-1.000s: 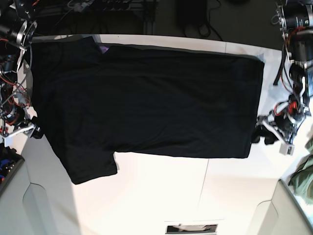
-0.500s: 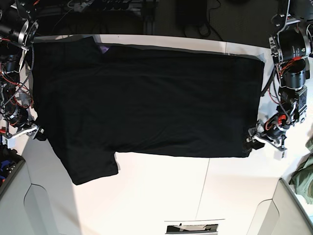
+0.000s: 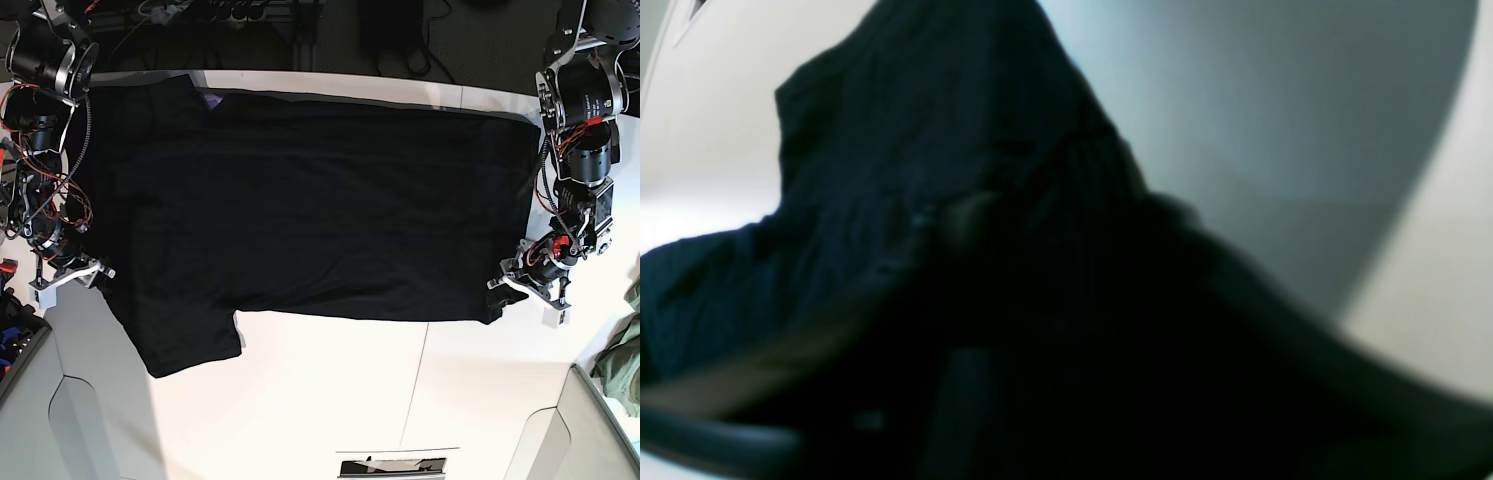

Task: Layout the t-shirt on the table in an organized manner, then fold the t-shirt properly
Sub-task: 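Release and regrasp the shirt side edges with both grippers, then lift the shirt side and fold it lengthwise over the body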

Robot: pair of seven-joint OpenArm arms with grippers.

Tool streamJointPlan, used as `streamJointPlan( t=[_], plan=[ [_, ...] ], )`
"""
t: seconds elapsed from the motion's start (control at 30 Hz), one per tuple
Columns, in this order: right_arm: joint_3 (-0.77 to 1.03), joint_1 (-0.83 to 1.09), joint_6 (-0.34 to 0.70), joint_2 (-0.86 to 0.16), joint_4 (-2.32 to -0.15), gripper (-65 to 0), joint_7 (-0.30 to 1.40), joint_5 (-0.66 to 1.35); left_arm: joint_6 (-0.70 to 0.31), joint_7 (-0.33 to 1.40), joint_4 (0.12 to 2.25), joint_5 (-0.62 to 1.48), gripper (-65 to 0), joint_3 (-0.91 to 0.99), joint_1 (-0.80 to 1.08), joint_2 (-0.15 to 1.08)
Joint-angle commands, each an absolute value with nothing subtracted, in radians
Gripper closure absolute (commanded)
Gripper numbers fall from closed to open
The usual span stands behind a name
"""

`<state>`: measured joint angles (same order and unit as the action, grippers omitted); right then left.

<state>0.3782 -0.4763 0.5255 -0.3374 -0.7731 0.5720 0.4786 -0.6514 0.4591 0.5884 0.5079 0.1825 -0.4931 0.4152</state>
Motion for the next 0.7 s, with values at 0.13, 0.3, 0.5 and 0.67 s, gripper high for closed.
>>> streamJointPlan(
  t=[0.13, 0.3, 0.5, 0.67],
  plan=[
    [0.377, -0.501, 0.554, -0.347, -0.783, 0.0, 0.575, 0.475, -0.698, 0.469, 0.599, 0.54, 0.0, 0.181, -0.517, 0.433],
    [0.377, -0.512, 0.554, -0.356, -0.824, 0.0, 0.591, 0.479, -0.698, 0.553, 0.674, 0.657, 0.0, 0.181, -0.518, 0.458],
    [0.377, -0.479, 0.554, -0.377, -0.955, 0.0, 0.7, 0.545, -0.698, 0.855, 0.851, 0.888, 0.0, 0.181, -0.48, 0.495],
    [0.377, -0.42, 0.554, -0.413, -1.051, 0.0, 0.767, 0.632, -0.698, 0.97, 1.028, 1.037, 0.0, 0.181, -0.374, 0.553]
  ],
)
